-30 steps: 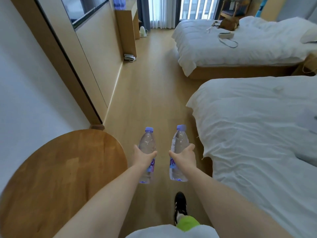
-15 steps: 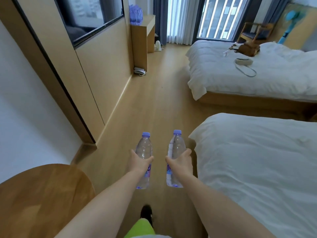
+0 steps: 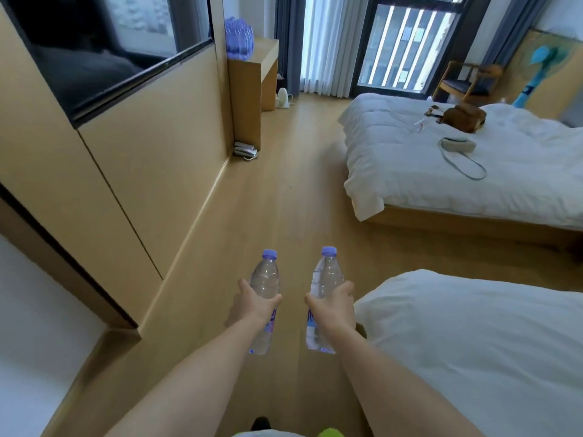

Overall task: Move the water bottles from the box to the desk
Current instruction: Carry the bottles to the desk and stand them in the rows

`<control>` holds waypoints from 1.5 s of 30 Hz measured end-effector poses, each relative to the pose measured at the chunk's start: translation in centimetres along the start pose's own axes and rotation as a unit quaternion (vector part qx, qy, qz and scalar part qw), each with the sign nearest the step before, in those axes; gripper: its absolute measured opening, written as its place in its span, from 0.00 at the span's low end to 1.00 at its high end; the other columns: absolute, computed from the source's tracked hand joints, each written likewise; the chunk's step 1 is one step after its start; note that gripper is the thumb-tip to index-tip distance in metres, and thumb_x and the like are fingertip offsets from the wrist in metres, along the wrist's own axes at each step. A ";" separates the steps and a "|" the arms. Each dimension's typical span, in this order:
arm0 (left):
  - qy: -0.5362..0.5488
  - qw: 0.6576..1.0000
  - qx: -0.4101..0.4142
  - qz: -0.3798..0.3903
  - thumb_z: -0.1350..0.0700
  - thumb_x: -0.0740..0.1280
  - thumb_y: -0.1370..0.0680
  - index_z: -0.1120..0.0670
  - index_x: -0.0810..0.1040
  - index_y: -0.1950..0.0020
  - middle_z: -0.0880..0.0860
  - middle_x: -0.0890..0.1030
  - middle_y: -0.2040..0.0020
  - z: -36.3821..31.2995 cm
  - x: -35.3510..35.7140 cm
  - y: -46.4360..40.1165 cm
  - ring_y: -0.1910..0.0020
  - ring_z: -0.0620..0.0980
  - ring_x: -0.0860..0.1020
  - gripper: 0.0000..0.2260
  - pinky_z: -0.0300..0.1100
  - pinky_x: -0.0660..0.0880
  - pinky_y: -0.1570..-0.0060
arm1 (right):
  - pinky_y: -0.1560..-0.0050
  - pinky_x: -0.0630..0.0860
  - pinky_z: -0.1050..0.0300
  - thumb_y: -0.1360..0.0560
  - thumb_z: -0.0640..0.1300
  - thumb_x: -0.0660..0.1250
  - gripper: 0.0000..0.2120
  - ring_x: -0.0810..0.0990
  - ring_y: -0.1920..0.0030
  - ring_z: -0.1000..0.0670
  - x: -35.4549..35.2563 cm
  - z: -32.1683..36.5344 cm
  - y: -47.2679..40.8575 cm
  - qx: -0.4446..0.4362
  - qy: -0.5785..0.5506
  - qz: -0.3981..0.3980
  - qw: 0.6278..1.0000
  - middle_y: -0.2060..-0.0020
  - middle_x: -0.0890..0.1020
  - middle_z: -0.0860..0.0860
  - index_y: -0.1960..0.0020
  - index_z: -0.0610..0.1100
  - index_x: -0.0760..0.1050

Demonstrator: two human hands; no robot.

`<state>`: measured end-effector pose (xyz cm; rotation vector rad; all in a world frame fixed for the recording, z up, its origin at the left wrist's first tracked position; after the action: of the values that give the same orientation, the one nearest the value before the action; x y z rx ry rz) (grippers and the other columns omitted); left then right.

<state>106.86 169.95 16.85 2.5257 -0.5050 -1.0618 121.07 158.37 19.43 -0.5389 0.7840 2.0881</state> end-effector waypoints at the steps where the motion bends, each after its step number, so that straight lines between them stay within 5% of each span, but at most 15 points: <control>1: -0.006 1.000 0.003 0.000 0.42 0.72 0.32 0.53 0.61 0.39 0.54 0.76 0.44 -1.7 -0.2 -1.6 0.49 0.58 0.78 0.31 0.53 0.75 0.45 | 0.55 0.75 0.52 0.30 0.50 0.71 0.28 0.77 0.50 0.46 0.0 1.5 -1.7 0.003 -0.004 -0.002 1.000 0.44 0.72 0.46 0.39 0.44 0.59; 9: -0.052 0.999 0.010 0.007 0.40 0.70 0.31 0.54 0.60 0.37 0.55 0.76 0.42 -12.8 1.9 -14.0 0.47 0.59 0.78 0.32 0.51 0.75 0.46 | 0.48 0.78 0.45 0.29 0.52 0.71 0.31 0.78 0.47 0.43 0.9 8.5 -16.0 0.035 0.000 0.012 0.999 0.43 0.72 0.45 0.37 0.42 0.58; 17: -0.059 0.998 -0.013 -0.007 0.39 0.70 0.32 0.52 0.58 0.44 0.53 0.76 0.46 -24.7 5.5 -28.0 0.57 0.55 0.74 0.29 0.45 0.72 0.55 | 0.47 0.78 0.45 0.31 0.52 0.73 0.30 0.79 0.46 0.40 0.0 15.7 -35.7 0.024 0.043 0.046 0.998 0.43 0.74 0.43 0.40 0.43 0.58; 24: -0.038 0.999 -0.016 -0.028 0.37 0.70 0.32 0.55 0.58 0.33 0.55 0.75 0.39 -36.4 6.6 -36.9 0.44 0.58 0.77 0.37 0.47 0.72 0.49 | 0.45 0.79 0.43 0.30 0.52 0.74 0.32 0.79 0.45 0.40 -2.1 24.2 -48.8 -0.022 0.032 0.060 0.997 0.41 0.74 0.41 0.37 0.43 0.58; 36: -0.059 0.998 -0.022 0.015 0.38 0.71 0.32 0.54 0.59 0.39 0.55 0.76 0.42 -47.5 9.1 -58.6 0.47 0.58 0.78 0.33 0.50 0.75 0.46 | 0.48 0.80 0.46 0.30 0.54 0.72 0.33 0.79 0.47 0.43 2.0 32.3 -69.1 -0.011 0.107 0.074 0.991 0.43 0.73 0.43 0.36 0.43 0.57; 45: -0.082 0.996 -0.006 0.038 0.39 0.72 0.32 0.53 0.58 0.45 0.54 0.76 0.45 -59.1 7.8 -75.7 0.55 0.56 0.74 0.30 0.44 0.71 0.54 | 0.47 0.79 0.45 0.29 0.55 0.71 0.31 0.79 0.47 0.43 4.6 43.1 -84.0 0.023 0.077 0.056 0.995 0.44 0.73 0.43 0.38 0.43 0.57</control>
<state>169.32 243.27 16.82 2.4004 -0.6326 -1.2457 182.69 230.10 18.80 -0.6494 0.9696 2.1435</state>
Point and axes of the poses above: each hand's wrist, its own y-axis away from the middle knuckle, its own x-axis out of the palm, z = x × y, the point moved 4 cm from there along -y, towards the middle knuckle
